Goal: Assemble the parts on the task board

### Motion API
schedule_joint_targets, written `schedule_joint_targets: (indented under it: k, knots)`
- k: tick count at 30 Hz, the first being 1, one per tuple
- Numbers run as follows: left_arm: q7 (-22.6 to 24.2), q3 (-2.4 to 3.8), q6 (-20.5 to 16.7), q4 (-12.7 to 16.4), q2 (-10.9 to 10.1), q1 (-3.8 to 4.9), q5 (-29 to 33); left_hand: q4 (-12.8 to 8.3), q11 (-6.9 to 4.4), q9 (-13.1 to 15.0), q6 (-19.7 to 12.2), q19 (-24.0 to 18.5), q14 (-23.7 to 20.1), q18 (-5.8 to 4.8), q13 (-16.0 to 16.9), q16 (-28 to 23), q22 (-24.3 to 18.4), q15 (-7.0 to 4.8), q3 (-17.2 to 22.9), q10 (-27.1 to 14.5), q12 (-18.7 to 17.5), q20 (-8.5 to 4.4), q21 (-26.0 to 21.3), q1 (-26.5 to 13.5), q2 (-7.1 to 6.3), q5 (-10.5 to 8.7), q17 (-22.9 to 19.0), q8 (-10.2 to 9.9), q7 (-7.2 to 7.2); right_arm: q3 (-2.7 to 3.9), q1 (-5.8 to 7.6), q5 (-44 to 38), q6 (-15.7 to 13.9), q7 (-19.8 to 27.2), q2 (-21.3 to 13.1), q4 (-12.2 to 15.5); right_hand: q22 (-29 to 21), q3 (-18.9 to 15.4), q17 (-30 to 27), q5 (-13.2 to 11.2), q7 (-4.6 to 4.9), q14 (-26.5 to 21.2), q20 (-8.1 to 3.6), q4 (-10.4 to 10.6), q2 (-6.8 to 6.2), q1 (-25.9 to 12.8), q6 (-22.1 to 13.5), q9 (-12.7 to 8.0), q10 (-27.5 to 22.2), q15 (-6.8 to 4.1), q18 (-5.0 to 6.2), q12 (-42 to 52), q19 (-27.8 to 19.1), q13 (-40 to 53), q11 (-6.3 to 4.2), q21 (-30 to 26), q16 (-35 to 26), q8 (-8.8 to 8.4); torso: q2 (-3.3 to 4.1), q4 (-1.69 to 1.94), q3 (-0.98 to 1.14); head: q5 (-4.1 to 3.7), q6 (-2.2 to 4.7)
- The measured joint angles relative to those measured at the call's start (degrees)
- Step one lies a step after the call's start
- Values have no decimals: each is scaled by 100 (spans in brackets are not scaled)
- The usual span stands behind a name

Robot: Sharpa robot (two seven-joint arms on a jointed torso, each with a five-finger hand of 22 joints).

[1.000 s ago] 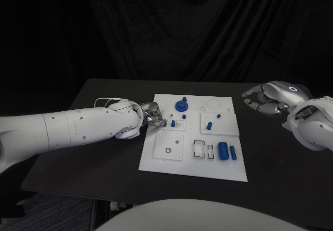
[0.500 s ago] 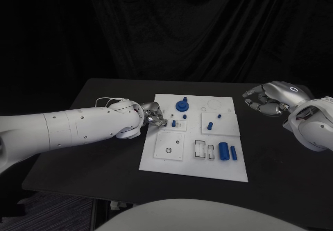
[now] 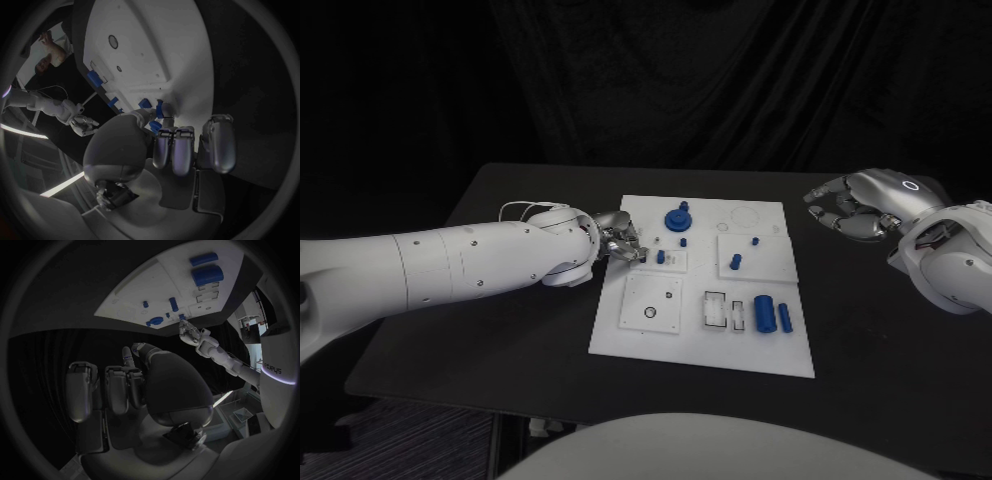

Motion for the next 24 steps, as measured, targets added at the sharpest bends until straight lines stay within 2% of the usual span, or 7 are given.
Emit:
schedule_joint_targets:
  k: [3, 4, 8, 12, 15, 18, 24]
  knots:
    - [17, 4, 24, -11, 5, -1, 0, 0, 0, -2, 0, 0, 0, 0, 0, 0, 0, 0, 0, 0, 0, 0, -32, -1, 1, -54, 0, 0, 0, 0, 0, 0, 1, 0, 2, 0, 0, 17, 0, 0, 0, 0, 0, -17, -3, -3, 0, -3, 0, 0, 0, 0, 0, 0, 0, -17, 0, 0, -1, 0, 0, -3, 0]
    - [23, 5, 30, -16, 6, -1, 0, 0, 0, -5, 0, 0, 0, 0, 0, 0, 0, 0, 0, 0, 0, 0, -32, -32, 32, -151, 0, 0, 1, 0, 0, 0, 1, 0, 2, 0, 0, 16, 0, 0, 0, 0, 0, -16, -23, -23, 0, -7, 0, 0, 0, 0, 0, 0, 0, -22, 0, 0, -1, 0, 0, -3, 0]
    - [54, 6, 61, -44, 12, -3, -2, 52, 0, -50, 2, 0, 0, 0, 0, 0, 0, 0, -153, 0, 0, 0, -32, -173, 90, -822, 0, 0, 0, 0, 0, 0, 5, -2, 2, -2, 0, 16, 0, 0, 0, 0, 0, -16, -23, -23, 0, -7, 0, 0, 0, 0, 0, 0, 0, -22, 0, 0, -2, 1, 0, 2, 0]
    - [99, 1, 97, -64, 27, -15, -4, 245, 0, -101, 42, 0, 0, 0, 0, 0, 0, 0, -551, 0, 0, 0, -32, -424, 106, -1242, 0, -32, -22, 0, 0, 0, 9, -3, 4, -5, 0, 16, 0, 0, 0, 0, 0, -16, -23, -23, 0, -6, 0, 0, 0, 0, 0, 0, 0, -22, 0, 0, -2, 2, 0, 2, 0]
    - [145, 1, 127, -74, 30, -16, -5, 395, 0, -173, 37, 0, 0, -1, 0, 0, 0, 0, -816, 0, 0, 0, -32, -551, 96, -1413, 0, -102, 1, 0, 0, 0, 13, -5, 4, -6, -1, 16, 0, 0, 0, 0, 0, -16, -23, -23, 0, -6, 0, 0, 0, 0, 0, 0, 0, -22, 0, 0, -3, 2, -1, 2, 0]
    - [188, 4, 153, -85, 27, -16, -5, 481, 19, -274, 48, 0, 0, 0, 0, 0, 0, 0, -1159, 19, 0, 0, -54, -784, 164, -1564, 0, -192, 31, 0, 0, 0, 18, -7, 4, -6, -1, 16, 0, 0, 0, 0, 0, -16, -22, -23, 0, -6, 0, 0, 0, 0, 0, 0, 0, -22, 0, 0, -2, 2, -1, 2, 0]
    - [247, 5, 168, -102, 23, -16, -5, 498, 39, -384, 69, 0, 21, 0, 0, 0, 0, 21, -1535, -1, 0, 0, -99, -987, 294, -1634, 0, -256, 51, 0, 0, 0, 32, -13, 4, -8, -1, 16, 0, 0, 0, 0, 0, -16, -23, -23, 0, -6, 0, 0, 0, 0, 0, 0, 0, -22, 0, 0, 3, 3, -2, -5, 0]
